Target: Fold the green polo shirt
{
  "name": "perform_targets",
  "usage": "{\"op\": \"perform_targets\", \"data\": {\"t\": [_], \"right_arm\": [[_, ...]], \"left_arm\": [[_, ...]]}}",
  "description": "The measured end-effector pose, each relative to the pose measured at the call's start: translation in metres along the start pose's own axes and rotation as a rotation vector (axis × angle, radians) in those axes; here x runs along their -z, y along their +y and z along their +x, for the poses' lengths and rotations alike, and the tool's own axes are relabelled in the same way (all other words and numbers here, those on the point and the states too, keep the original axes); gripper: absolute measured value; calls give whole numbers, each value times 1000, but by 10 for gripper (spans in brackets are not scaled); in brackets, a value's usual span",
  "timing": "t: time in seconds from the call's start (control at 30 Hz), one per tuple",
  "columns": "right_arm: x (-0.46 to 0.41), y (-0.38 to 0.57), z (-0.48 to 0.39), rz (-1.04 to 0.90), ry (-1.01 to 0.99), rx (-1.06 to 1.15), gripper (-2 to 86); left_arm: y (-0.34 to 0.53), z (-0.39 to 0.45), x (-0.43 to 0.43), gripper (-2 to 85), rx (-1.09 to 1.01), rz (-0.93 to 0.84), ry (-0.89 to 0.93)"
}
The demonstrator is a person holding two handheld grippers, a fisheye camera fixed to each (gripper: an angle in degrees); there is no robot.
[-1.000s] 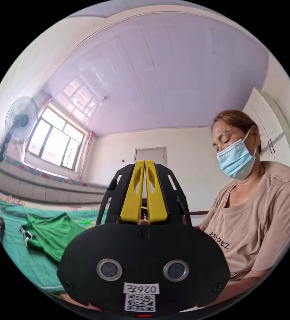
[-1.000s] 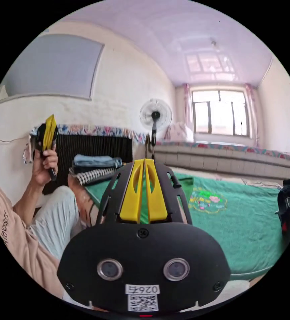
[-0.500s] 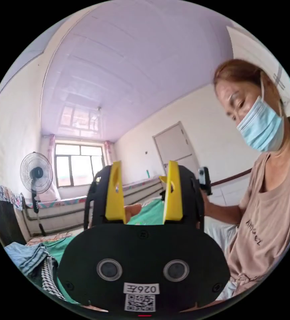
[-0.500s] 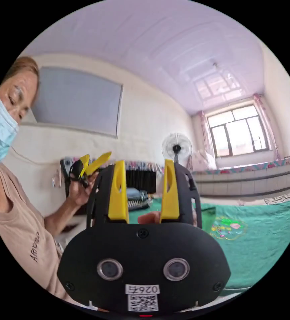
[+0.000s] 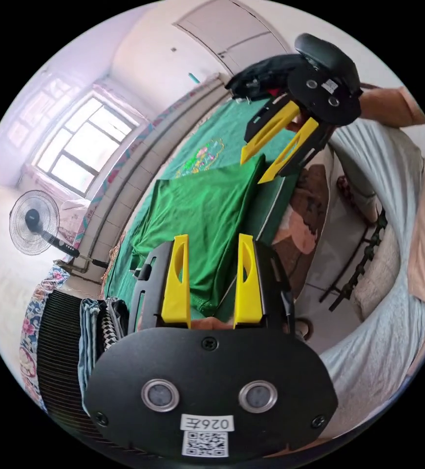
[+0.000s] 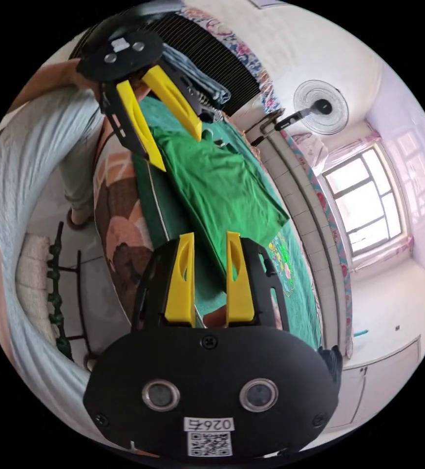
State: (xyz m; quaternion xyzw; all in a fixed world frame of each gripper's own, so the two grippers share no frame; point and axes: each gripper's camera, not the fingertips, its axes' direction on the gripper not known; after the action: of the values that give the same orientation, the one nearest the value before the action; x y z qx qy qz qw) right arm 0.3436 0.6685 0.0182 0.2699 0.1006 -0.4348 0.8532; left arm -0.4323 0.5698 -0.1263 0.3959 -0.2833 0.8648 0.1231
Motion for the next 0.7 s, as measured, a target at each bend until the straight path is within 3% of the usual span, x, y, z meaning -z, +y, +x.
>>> {"op": "perform_targets", "data": {"t": [0.3,0.4,0.57,0.7], "right_arm": [[-79,2,-29,-55,-11,95,49],[-99,2,-21,-58,29,80,-1],[-111,8,41,-13,-161,-85,-11],[-111,20,65,21,-215,-117,-11]], "left_arm": [[-53,-9,-74,145,7,-63,152],[-69,-7,-91,150,5,-76,159],[-90,-10,-124,152,4,-107,171],[-101,-31,-160,147,66,-175,301]]}}
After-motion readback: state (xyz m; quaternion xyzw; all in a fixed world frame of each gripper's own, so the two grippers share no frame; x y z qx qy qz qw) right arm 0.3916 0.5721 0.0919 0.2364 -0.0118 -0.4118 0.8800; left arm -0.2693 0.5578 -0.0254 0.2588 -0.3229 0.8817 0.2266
